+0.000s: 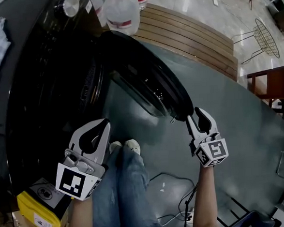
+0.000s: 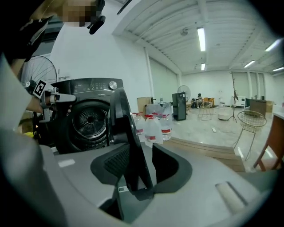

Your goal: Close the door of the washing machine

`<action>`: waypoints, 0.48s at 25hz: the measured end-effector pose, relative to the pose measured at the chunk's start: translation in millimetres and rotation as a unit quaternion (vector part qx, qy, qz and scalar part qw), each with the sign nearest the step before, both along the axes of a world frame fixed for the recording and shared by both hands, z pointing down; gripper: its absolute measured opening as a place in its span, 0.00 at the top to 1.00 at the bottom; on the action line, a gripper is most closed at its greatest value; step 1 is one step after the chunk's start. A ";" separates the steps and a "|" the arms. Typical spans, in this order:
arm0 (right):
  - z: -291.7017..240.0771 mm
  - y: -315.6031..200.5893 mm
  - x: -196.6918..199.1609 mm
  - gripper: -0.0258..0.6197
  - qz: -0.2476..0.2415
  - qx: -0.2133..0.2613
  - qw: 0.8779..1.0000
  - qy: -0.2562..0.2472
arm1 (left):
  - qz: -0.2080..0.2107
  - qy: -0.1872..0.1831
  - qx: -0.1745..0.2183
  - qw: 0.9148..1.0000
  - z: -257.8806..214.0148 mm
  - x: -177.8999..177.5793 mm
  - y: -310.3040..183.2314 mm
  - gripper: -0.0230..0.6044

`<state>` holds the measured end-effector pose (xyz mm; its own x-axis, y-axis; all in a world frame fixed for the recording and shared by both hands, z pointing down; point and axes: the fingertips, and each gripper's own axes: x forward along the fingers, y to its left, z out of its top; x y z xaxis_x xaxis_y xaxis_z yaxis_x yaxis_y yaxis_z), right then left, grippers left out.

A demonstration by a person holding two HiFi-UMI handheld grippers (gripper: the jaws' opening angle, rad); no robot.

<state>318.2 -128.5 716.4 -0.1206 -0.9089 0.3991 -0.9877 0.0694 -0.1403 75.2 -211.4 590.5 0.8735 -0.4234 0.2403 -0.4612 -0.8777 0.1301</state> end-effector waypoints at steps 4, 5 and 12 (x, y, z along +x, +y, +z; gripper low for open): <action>-0.4 -8.1 -7.9 0.77 -0.025 -0.004 1.000 0.010 | 0.005 0.000 -0.001 1.000 -0.5 -3.2 3.7 0.97; -0.3 -8.1 -8.7 0.77 -0.025 -0.006 1.000 0.011 | 0.002 0.002 -0.003 1.000 -1.2 -4.9 3.1 0.97; 2.0 7.0 -43.3 0.80 -0.038 -0.044 0.998 -0.001 | -0.026 0.005 -0.022 0.999 -16.9 -23.2 5.6 0.96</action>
<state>274.9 -121.5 718.3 -0.1892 -0.8584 0.4767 -0.9797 0.1321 -0.1511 52.0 -205.8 573.6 0.8536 -0.4567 0.2506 -0.5038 -0.8461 0.1741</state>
